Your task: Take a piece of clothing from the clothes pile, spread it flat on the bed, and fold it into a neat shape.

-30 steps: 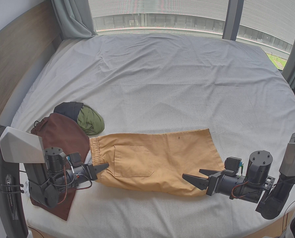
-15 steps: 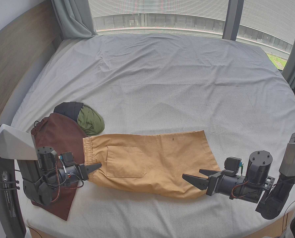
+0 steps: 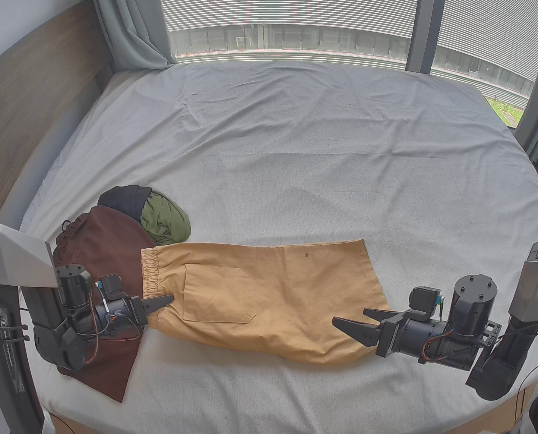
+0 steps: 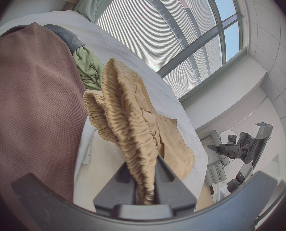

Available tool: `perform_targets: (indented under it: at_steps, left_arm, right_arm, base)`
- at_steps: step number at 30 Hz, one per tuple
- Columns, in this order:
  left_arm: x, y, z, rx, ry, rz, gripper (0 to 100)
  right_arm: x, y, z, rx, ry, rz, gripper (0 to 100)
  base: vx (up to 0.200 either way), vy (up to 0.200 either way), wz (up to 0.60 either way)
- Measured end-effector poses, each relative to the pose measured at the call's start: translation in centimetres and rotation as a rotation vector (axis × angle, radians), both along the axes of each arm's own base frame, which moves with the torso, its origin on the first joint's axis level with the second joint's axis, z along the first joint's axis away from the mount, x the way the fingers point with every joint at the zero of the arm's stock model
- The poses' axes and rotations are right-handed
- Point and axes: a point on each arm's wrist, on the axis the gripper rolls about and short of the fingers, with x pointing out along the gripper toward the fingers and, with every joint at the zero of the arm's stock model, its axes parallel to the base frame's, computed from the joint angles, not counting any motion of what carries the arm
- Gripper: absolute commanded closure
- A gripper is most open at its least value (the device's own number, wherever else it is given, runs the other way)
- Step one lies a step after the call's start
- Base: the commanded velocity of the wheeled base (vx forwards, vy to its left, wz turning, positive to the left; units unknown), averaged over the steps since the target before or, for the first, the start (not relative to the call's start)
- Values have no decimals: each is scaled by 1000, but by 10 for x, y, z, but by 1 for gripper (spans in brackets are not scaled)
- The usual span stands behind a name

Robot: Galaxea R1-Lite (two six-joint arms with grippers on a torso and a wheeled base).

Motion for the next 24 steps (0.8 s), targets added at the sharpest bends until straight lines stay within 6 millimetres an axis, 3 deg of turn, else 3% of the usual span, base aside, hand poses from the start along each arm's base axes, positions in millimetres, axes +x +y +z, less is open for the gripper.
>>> perform_targets:
  at_steps: [14, 24]
  left_arm:
    - [-2, 24, 9, -7, -39, 22, 100]
    - [-2, 30, 12, -12, -53, 25, 100]
  right_arm:
    - [0, 0, 0, -1, 2, 0, 0]
    - [0, 0, 0, -1, 1, 0, 0]
  base:
    - [0, 0, 0]
    - [0, 0, 0]
